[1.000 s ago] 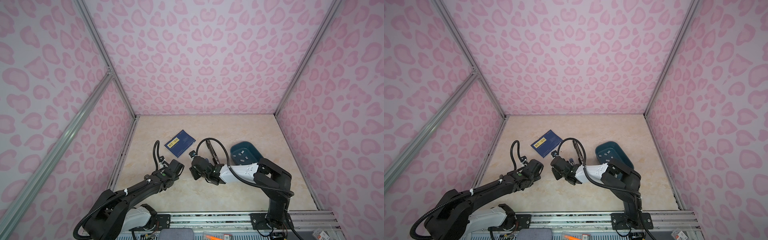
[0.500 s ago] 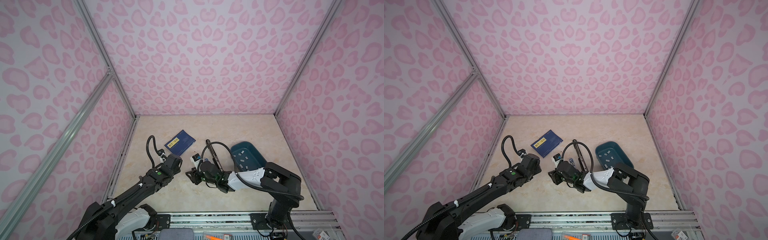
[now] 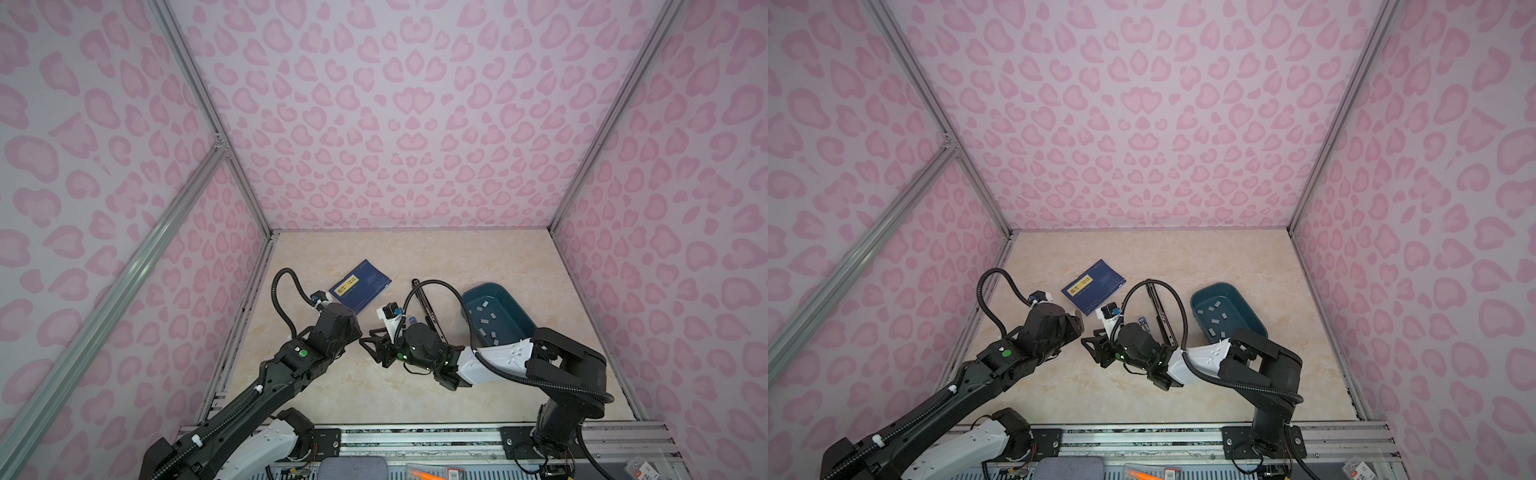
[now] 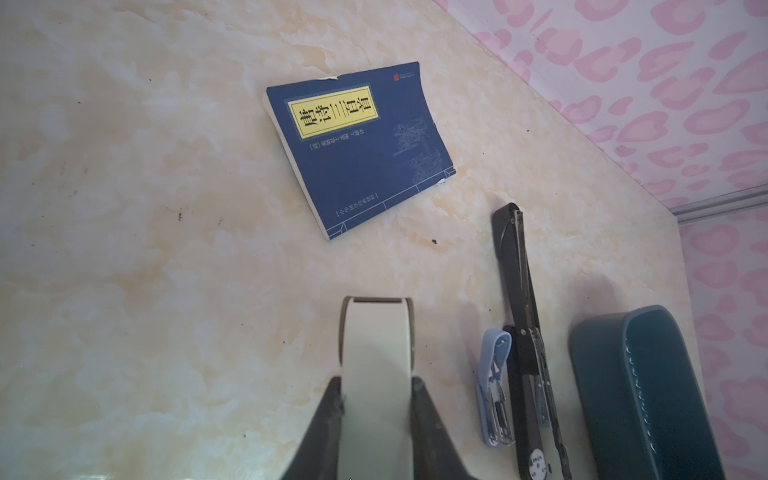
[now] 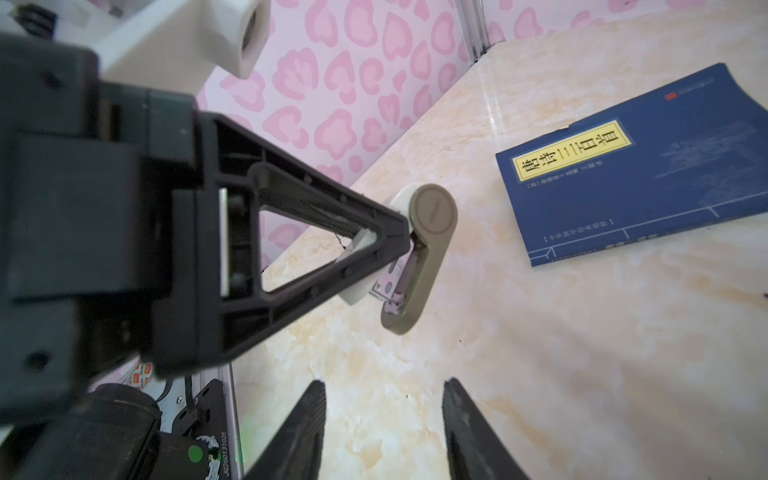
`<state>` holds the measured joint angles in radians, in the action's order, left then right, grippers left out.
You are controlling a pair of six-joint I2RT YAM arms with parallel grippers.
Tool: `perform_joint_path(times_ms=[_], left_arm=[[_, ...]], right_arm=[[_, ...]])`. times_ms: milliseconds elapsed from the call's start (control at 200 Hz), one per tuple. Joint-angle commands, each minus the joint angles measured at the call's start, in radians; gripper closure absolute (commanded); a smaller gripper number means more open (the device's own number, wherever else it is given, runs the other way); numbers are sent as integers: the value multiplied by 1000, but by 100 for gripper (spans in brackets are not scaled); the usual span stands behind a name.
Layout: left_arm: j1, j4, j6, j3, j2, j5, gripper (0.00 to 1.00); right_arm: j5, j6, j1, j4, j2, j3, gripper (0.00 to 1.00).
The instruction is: Load the staples into the stapler
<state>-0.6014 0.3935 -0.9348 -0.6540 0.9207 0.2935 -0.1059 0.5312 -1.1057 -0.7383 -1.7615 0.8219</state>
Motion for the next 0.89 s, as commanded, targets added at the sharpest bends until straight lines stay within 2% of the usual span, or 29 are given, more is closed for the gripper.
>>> perform_joint_path(times_ms=[0,185,660,890], left_arm=[[2,-8,-21,3,-22,-24,97],[2,-10,-25,11,-38,-50,97],[2,-32,-14,32,-69,-172,97],[2,-63,-9,53,-77,-262,97]], right_arm=[[11,-5,0,-8,-26,28,56],[10,-7,13,-9,-57,52,59],[31,-30,60,-22,-95,25,76],[12,-94,61,-43,-96,11,77]])
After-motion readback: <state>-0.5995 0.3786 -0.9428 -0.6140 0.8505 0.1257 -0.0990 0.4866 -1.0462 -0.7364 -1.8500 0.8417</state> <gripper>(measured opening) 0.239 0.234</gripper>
